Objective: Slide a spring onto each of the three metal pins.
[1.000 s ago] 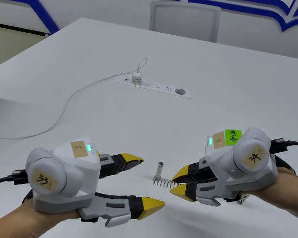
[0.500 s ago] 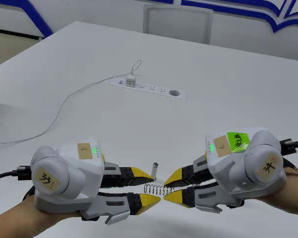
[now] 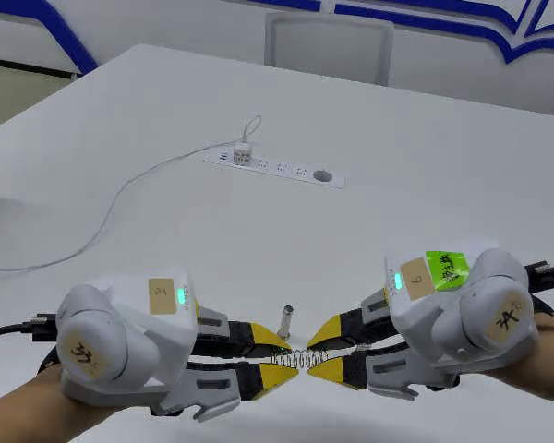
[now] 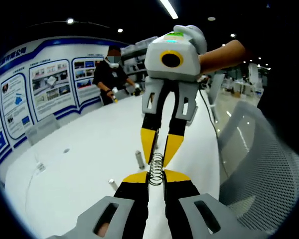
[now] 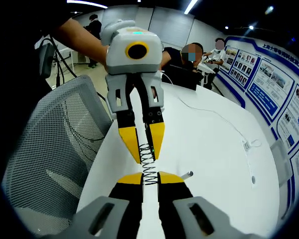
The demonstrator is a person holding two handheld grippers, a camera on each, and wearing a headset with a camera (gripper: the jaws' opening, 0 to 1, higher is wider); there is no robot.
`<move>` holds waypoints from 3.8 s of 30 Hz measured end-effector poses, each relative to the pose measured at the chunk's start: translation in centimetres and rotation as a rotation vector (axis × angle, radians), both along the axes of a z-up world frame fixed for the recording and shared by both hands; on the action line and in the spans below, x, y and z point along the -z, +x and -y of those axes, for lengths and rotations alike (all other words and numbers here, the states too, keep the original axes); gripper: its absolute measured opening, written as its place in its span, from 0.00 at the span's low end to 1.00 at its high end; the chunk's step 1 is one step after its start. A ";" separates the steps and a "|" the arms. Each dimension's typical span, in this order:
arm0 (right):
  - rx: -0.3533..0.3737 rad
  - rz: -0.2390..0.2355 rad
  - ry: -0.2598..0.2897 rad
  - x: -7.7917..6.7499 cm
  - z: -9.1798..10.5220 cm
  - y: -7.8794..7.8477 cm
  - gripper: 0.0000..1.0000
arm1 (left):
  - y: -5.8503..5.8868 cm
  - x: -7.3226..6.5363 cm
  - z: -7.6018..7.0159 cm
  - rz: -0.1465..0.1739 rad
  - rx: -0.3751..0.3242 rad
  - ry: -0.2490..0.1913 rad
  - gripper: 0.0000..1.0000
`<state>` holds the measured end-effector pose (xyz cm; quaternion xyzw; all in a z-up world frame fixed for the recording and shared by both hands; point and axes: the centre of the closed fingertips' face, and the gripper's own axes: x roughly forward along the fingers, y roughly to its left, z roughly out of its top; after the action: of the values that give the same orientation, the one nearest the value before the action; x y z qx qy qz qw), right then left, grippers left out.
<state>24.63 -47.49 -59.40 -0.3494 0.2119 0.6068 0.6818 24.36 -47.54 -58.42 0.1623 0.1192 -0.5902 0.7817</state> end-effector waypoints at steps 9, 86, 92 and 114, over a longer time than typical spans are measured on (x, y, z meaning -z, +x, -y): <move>-0.012 -0.004 0.014 -0.2 0.0 -0.1 0.12 | 0.0 -0.1 -0.1 0.004 0.015 -0.006 0.09; 0.130 -0.230 0.344 -5.0 -2.3 0.1 0.10 | 0.8 -0.3 -0.1 0.016 -0.007 -0.019 0.10; 0.137 -0.214 0.342 -5.4 -2.4 0.5 0.10 | 1.5 -0.8 -0.5 -0.007 -0.050 -0.059 0.15; 0.204 -0.155 0.295 -5.2 -1.5 4.4 0.10 | 3.2 -0.6 -3.9 -0.069 -0.183 -0.089 0.59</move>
<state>29.02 -45.99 -54.23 -0.1748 0.2068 0.5842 0.7651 27.56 -43.60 -57.79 0.0955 0.1339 -0.5263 0.8343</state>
